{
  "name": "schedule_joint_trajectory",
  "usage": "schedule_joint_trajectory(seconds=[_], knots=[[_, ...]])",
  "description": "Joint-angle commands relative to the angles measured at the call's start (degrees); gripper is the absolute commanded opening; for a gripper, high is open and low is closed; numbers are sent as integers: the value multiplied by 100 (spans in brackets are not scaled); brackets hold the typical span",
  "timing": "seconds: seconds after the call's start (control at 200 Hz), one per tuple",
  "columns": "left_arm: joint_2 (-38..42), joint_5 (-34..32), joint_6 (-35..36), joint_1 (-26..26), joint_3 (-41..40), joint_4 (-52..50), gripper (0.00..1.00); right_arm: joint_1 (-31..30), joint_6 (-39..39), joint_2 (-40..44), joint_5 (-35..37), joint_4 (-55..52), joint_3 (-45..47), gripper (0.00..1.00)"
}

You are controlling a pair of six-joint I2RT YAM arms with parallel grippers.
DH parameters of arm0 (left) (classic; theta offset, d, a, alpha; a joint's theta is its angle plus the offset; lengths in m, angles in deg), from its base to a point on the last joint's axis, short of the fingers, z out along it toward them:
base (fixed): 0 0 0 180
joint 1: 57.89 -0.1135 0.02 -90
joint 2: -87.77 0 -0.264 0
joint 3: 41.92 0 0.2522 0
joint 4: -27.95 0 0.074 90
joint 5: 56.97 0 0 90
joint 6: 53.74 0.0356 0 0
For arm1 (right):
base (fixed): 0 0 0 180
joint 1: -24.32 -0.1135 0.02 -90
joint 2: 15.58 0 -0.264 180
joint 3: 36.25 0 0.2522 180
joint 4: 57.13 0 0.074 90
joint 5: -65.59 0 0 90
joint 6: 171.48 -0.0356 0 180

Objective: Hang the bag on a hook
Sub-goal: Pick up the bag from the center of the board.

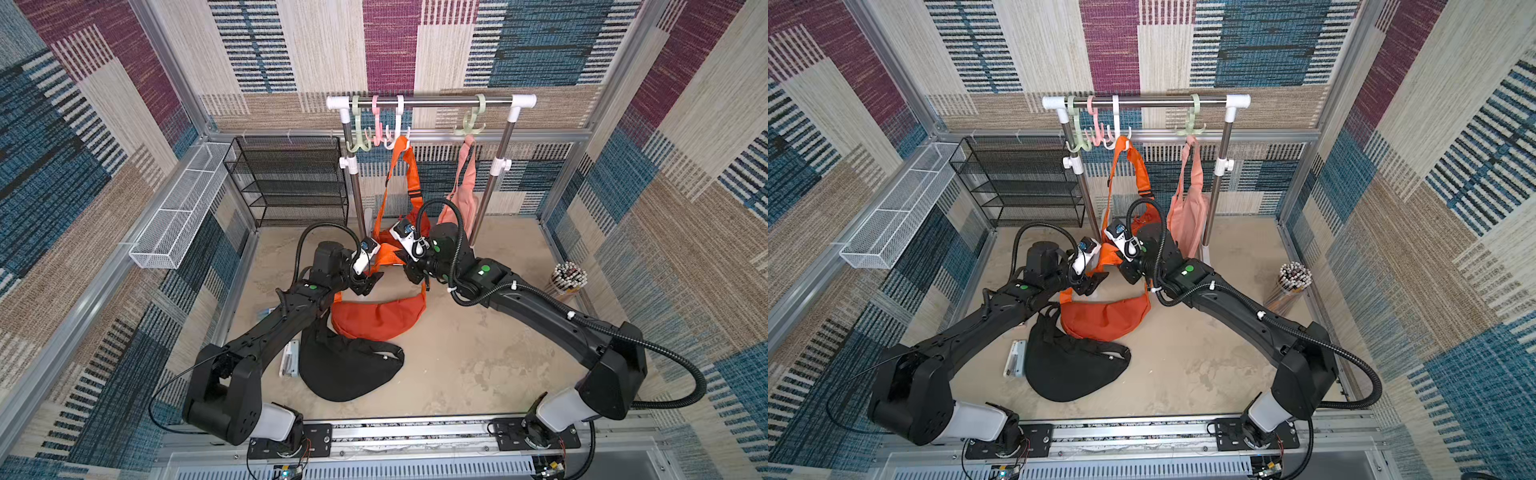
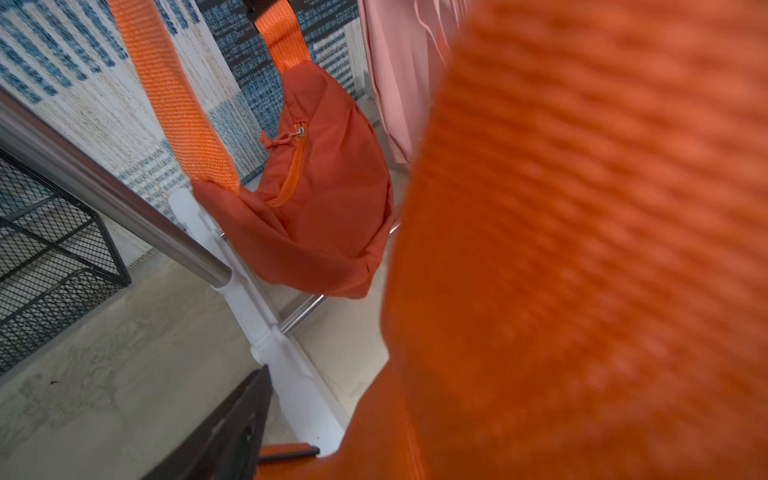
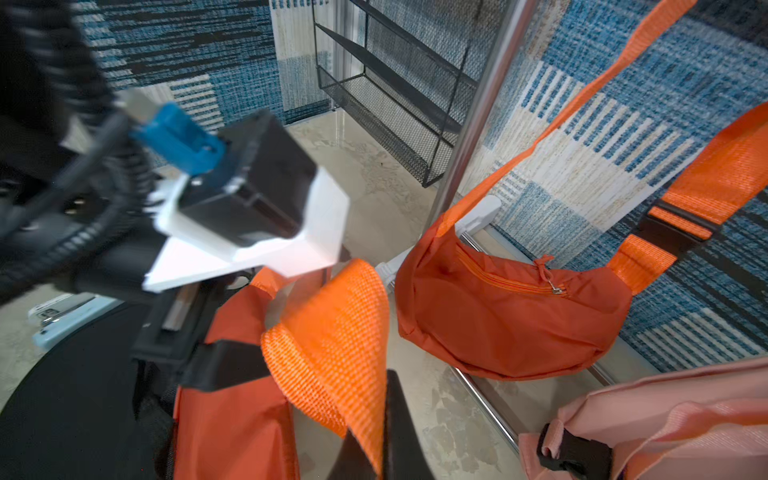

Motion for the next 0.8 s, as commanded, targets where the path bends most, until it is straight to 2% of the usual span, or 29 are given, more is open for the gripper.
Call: schedule_joint_trajectory(seconds=[0.0,0.06,0.105,0.215,0.316,0.426,0.491,0.541,0.616,0.791], knots=[[-52,-392,32,4,51,809,48,-8,-170,171,-322,128,74,0],[99,-618,68,-4,92,864,23,-18,-232,208,-372,145,123,0],[304,-700,175,-5,97,889,0,-17,-273,218,-366,165,173,0],[841,-974,250,-10,254,692,0,-19,-359,210,-350,269,302,0],[1216,-933,303,-6,451,451,0,-29,-422,133,-367,383,387,0],[1274,-827,295,-5,755,117,0,-45,-509,135,-415,629,572,44],[1225,-841,236,-5,944,-97,0,-70,-529,219,-451,809,721,63],[1193,-864,195,-6,1011,-139,0,-94,-559,280,-396,896,802,73],[1173,-861,68,-8,1050,-111,0,-120,-641,369,-342,1032,907,81],[1099,-849,-93,-5,1227,-178,0,-231,-916,301,-417,1369,933,86]])
